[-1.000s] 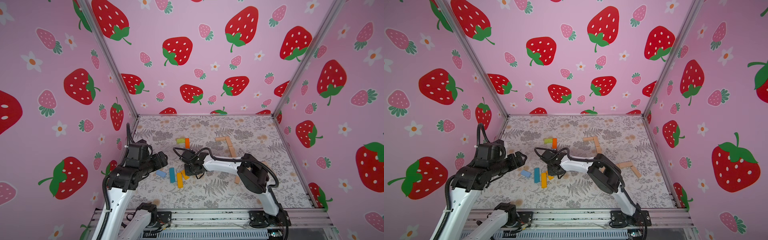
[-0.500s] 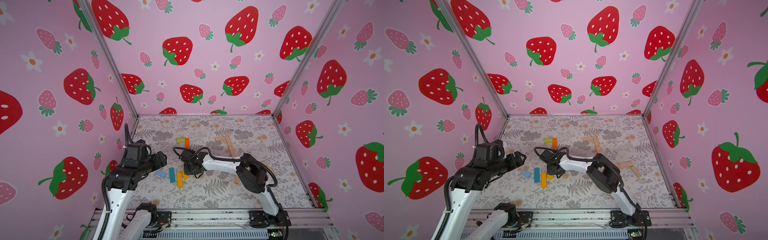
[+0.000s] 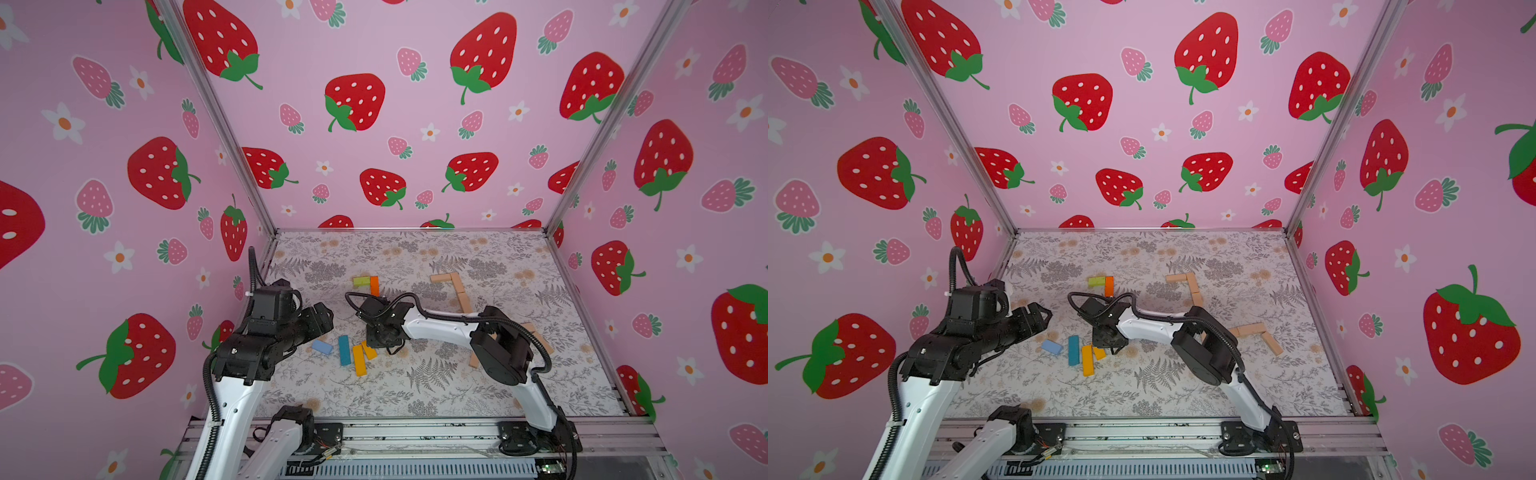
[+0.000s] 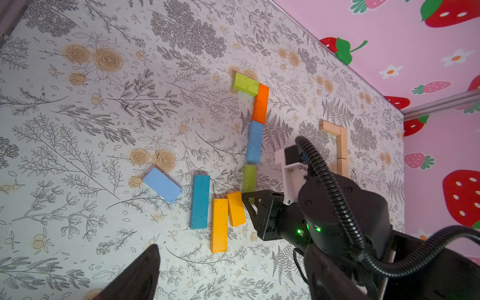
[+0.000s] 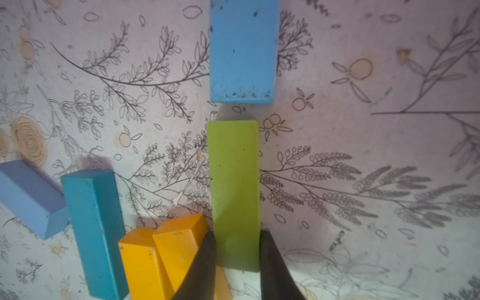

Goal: Assemble a giraffe with building blocks
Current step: Assemble the building block at the center of the board.

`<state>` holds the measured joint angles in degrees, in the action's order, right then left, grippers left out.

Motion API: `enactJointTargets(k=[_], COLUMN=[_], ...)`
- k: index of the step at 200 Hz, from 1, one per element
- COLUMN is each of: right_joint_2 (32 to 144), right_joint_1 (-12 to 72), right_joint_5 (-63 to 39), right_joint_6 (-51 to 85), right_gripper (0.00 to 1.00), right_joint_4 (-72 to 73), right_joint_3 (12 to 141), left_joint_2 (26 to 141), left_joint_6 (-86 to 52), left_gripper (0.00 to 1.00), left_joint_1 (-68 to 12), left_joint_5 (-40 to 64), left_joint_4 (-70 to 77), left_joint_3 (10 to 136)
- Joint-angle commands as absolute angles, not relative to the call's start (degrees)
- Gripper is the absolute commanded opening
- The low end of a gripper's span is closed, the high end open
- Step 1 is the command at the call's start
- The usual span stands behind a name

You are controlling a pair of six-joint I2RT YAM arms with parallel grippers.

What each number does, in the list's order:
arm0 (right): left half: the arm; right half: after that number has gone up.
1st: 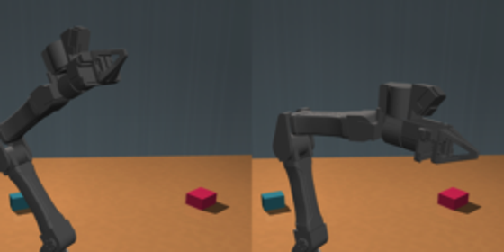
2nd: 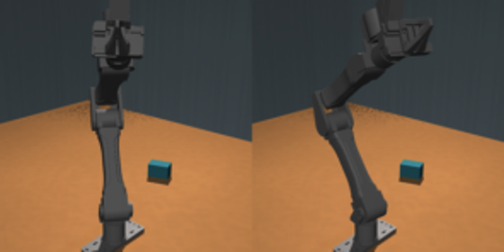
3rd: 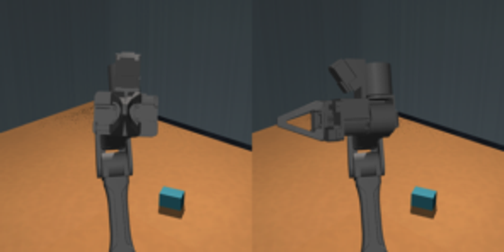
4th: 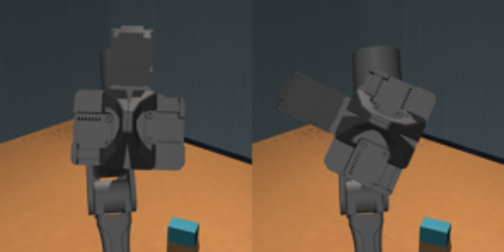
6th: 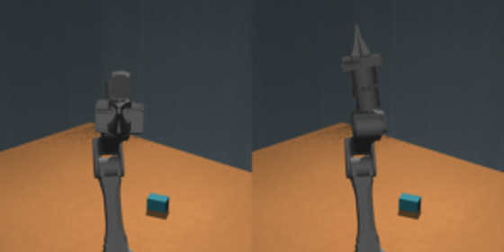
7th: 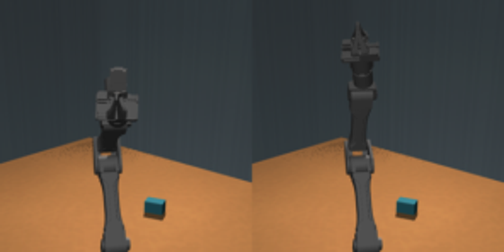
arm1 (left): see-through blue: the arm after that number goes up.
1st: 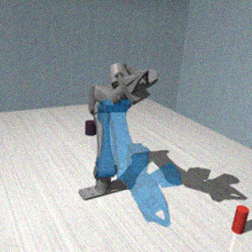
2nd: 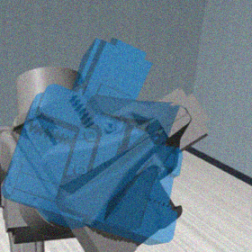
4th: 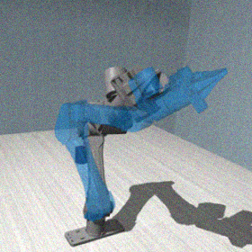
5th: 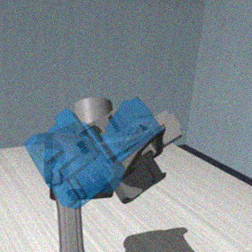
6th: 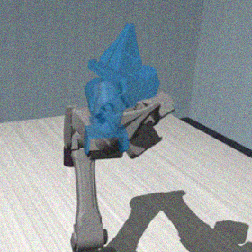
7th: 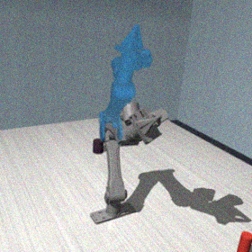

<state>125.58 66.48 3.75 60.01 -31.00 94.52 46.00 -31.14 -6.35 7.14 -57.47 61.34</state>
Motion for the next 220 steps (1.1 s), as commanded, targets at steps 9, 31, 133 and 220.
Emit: enactJointTargets(k=[9,31,133,220], right_joint_2=[128.7,128.6,129.5,129.6], right_joint_1=[66.0,65.8,65.1,64.8], right_joint_5=[4.0,3.8,3.4,3.4], right_joint_6=[62.6,63.2,63.5,64.5], right_gripper=[0.27,0.28,0.31,0.32], right_joint_4=[-33.4,-33.1,-33.0,-32.9], right_joint_3=[93.7,93.3,93.9,93.4], left_joint_2=[45.4,45.4,45.6,45.6], left_joint_6=[-30.1,-30.1,-30.1,-29.7], left_gripper=[0.88,0.88,0.88,0.88], left_joint_1=[-5.8,-5.7,-5.4,-5.3], left_joint_5=[7.5,7.5,9.2,8.8], left_joint_4=[-58.0,-57.9,-57.2,-57.5], left_joint_3=[61.4,61.3,60.6,60.7])
